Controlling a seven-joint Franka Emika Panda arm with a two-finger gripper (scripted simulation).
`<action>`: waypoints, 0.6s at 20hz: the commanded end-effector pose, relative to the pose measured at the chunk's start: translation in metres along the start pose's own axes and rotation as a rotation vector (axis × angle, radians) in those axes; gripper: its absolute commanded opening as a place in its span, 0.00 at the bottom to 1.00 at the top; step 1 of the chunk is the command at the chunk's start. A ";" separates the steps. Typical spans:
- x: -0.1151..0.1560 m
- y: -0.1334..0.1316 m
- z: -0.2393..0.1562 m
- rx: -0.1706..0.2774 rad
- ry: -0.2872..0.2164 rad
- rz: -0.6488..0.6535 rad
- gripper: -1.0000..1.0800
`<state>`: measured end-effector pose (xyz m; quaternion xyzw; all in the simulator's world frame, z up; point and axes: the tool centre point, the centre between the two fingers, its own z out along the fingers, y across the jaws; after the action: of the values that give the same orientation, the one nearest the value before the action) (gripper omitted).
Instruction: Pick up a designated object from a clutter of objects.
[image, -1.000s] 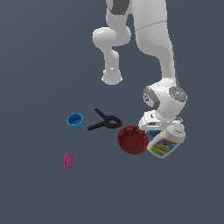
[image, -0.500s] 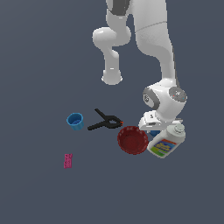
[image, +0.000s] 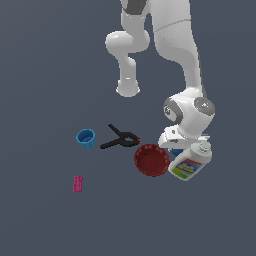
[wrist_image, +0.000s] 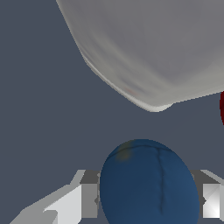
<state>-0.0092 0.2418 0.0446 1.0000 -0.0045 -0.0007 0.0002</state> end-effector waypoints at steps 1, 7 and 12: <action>0.005 0.003 -0.012 0.001 0.002 0.000 0.00; 0.021 0.013 -0.054 0.001 0.002 0.000 0.00; 0.039 0.024 -0.102 0.002 0.001 -0.001 0.00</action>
<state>0.0238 0.2198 0.1301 1.0000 -0.0050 -0.0016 0.0002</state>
